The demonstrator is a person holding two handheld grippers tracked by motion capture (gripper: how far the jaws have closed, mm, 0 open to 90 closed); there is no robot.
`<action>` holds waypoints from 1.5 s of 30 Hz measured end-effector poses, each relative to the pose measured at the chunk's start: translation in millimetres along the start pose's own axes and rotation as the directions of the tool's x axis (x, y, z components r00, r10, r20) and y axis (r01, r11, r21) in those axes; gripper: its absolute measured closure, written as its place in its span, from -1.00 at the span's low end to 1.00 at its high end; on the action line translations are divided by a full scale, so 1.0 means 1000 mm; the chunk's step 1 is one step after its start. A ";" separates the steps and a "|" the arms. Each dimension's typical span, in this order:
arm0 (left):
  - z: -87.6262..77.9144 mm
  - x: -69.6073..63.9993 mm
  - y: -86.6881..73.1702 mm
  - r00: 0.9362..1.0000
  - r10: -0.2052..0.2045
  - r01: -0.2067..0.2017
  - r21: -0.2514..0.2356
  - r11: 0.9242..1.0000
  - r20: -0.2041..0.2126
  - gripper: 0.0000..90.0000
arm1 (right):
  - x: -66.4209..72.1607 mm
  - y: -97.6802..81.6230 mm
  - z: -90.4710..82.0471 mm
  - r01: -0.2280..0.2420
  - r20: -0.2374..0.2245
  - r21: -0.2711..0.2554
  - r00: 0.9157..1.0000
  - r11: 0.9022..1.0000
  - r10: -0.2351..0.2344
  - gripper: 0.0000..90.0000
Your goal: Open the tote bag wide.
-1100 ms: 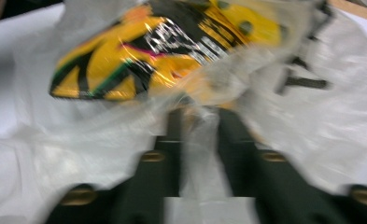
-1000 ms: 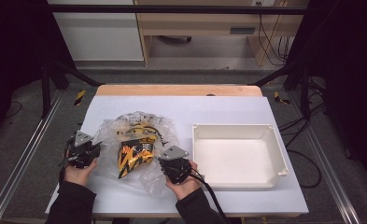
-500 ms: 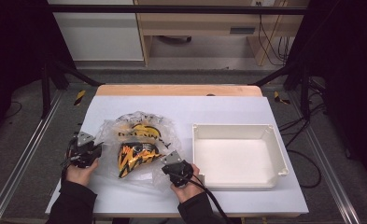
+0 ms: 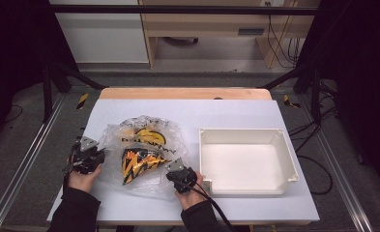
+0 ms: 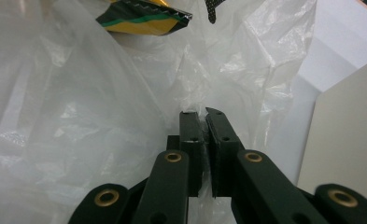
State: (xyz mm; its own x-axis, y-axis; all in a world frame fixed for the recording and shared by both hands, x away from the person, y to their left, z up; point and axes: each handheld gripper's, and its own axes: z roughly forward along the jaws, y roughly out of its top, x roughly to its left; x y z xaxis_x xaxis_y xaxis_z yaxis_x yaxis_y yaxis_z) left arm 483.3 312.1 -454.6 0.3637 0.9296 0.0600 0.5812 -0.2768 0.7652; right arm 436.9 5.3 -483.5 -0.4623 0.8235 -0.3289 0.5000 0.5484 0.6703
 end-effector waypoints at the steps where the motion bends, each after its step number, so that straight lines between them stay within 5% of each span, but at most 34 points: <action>1: 0.000 0.000 0.000 1.000 0.001 -0.001 0.000 1.000 -0.001 0.97 | 0.000 0.000 0.000 0.003 -0.004 -0.003 1.000 1.000 -0.003 0.86; 3: -0.002 0.000 0.000 1.000 -0.005 0.005 -0.012 1.000 0.007 0.96 | -0.003 -0.001 -0.005 -0.029 -0.066 -0.050 0.997 0.998 0.025 0.50; 7: -0.004 0.001 0.000 1.000 -0.008 0.009 -0.023 1.000 0.011 0.97 | -0.003 -0.002 -0.020 -0.054 -0.120 -0.148 0.992 0.987 0.037 0.28; 10: -0.006 0.001 0.000 1.000 -0.015 0.015 -0.035 0.999 0.016 0.97 | -0.003 0.001 -0.038 -0.056 -0.151 -0.234 0.988 0.971 0.021 0.15; 11: -0.007 0.000 0.000 1.000 -0.013 0.013 -0.039 0.999 0.018 0.97 | -0.004 0.005 -0.048 -0.044 -0.167 -0.302 0.986 0.952 -0.008 0.11; 13: -0.007 0.000 0.001 1.000 -0.014 0.015 -0.040 0.999 0.021 0.97 | -0.005 0.008 -0.052 -0.040 -0.176 -0.330 0.984 0.943 -0.019 0.12; 14: -0.007 0.000 0.001 1.000 -0.012 0.013 -0.039 0.999 0.022 0.97 | -0.007 0.017 -0.055 -0.030 -0.206 -0.369 0.977 0.929 -0.051 0.12; 15: -0.007 0.000 0.001 1.000 -0.012 0.013 -0.039 0.999 0.022 0.97 | -0.007 0.022 -0.054 -0.032 -0.227 -0.376 0.972 0.926 -0.059 0.13; 16: -0.007 -0.001 0.001 1.000 -0.010 0.011 -0.039 0.999 0.022 0.97 | -0.007 0.022 -0.054 -0.032 -0.227 -0.376 0.972 0.926 -0.059 0.13; 20: -0.008 0.000 0.001 1.000 -0.007 0.008 -0.042 0.999 0.027 0.97 | -0.006 0.036 -0.037 -0.075 -0.343 -0.350 0.938 0.934 -0.053 0.12; 22: -0.008 0.000 0.000 1.000 -0.007 0.008 -0.042 0.999 0.028 0.98 | -0.003 0.039 -0.030 -0.071 -0.369 -0.342 0.927 0.937 -0.064 0.08; 23: -0.008 0.000 0.000 1.000 -0.007 0.009 -0.041 0.999 0.029 0.98 | 0.001 0.042 -0.022 -0.058 -0.391 -0.346 0.916 0.936 -0.087 0.02; 26: -0.009 0.000 0.000 1.000 -0.008 0.009 -0.042 0.999 0.029 0.98 | 0.004 0.044 -0.017 -0.037 -0.402 -0.341 0.909 0.939 -0.111 -0.04; 27: -0.009 0.000 0.001 1.000 -0.007 0.008 -0.042 0.999 0.028 0.98 | 0.004 0.044 -0.012 -0.010 -0.413 -0.320 0.901 0.947 -0.131 -0.08; 31: -0.008 -0.001 0.001 1.000 -0.005 0.007 -0.039 0.999 0.030 0.98 | 0.005 0.042 -0.004 0.063 -0.382 -0.294 0.907 0.954 -0.177 0.08; 32: -0.008 -0.001 0.001 1.000 -0.005 0.006 -0.040 0.999 0.030 0.98 | 0.005 0.041 -0.003 0.080 -0.370 -0.297 0.909 0.951 -0.192 0.20; 33: -0.009 0.000 0.001 1.000 -0.006 0.007 -0.041 0.999 0.030 0.98 | 0.005 0.040 -0.005 0.088 -0.366 -0.292 0.910 0.952 -0.196 0.59; 37: -0.009 0.000 0.001 0.999 -0.008 0.009 -0.041 0.999 0.031 0.98 | 0.005 0.040 -0.009 0.076 -0.389 -0.284 0.902 0.956 -0.187 0.87; 38: -0.009 0.000 0.001 1.000 -0.007 0.009 -0.042 0.999 0.030 0.98 | 0.006 0.040 -0.011 0.075 -0.398 -0.286 0.898 0.955 -0.189 0.91; 40: -0.009 0.000 0.001 0.999 -0.012 0.014 -0.047 0.999 0.030 0.98 | 0.005 0.039 -0.019 0.066 -0.451 -0.304 0.869 0.950 -0.205 1.00; 41: -0.009 0.000 0.001 1.000 -0.009 0.010 -0.042 0.999 0.030 0.98 | 0.005 0.039 -0.019 0.066 -0.451 -0.304 0.869 0.950 -0.205 1.00; 45: -0.009 0.000 0.001 1.000 -0.007 0.008 -0.040 0.999 0.030 0.98 | 0.003 0.031 -0.032 0.060 -0.523 -0.324 0.820 0.944 -0.231 1.00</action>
State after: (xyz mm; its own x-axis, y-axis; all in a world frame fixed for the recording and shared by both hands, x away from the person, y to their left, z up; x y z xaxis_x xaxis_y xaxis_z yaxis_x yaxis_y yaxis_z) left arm 477.2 313.6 -448.6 0.3812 0.9238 0.0354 0.5543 -0.2591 0.7910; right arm 427.1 20.4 -442.1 -0.8778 0.4727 -0.0772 0.2071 0.5199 0.8287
